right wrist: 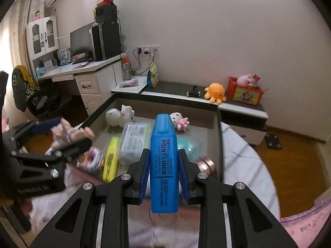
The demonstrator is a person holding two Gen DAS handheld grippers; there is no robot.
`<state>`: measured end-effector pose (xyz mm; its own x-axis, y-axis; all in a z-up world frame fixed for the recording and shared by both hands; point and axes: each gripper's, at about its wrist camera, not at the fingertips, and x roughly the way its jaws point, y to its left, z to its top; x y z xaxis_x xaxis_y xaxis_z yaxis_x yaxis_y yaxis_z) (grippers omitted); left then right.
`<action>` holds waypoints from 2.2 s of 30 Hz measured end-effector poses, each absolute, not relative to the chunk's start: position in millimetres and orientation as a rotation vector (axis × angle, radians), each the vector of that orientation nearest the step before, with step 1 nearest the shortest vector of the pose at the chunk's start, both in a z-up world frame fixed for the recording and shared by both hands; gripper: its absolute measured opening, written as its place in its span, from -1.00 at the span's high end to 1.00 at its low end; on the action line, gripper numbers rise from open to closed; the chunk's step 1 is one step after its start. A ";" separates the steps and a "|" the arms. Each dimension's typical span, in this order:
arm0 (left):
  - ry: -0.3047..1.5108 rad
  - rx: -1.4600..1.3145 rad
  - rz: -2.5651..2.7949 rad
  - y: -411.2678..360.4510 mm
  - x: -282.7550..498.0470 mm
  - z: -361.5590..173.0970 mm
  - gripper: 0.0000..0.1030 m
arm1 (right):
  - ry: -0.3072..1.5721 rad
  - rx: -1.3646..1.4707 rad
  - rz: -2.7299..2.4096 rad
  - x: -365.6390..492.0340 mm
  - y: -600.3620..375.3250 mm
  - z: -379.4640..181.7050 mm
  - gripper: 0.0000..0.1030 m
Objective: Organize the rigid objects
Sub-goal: 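Carry the doll and blue highlighter into the pink box and release both, then withdraw both tools from the box toward the remaining items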
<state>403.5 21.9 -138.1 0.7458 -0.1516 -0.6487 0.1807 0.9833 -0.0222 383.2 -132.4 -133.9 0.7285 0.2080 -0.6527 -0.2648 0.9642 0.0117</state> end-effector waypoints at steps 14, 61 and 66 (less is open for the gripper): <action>0.743 0.071 -0.131 27.6 438.1 -157.9 -0.74 | 0.804 -0.082 0.279 426.1 -107.2 -169.2 0.46; 0.163 0.059 -0.012 2.1 75.2 -37.3 -1.00 | 0.225 -0.007 0.053 64.8 -161.7 -50.4 -1.00; 0.166 0.063 -0.013 1.2 75.9 -37.6 -1.00 | 0.233 -0.007 0.052 63.4 -161.3 -50.4 -1.00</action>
<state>75.9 1.2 -37.6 0.9862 -0.0080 -0.1654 0.0184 0.9979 0.0615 63.4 -161.3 -50.4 0.9716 0.0504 -0.2311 -0.0520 0.9986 -0.0006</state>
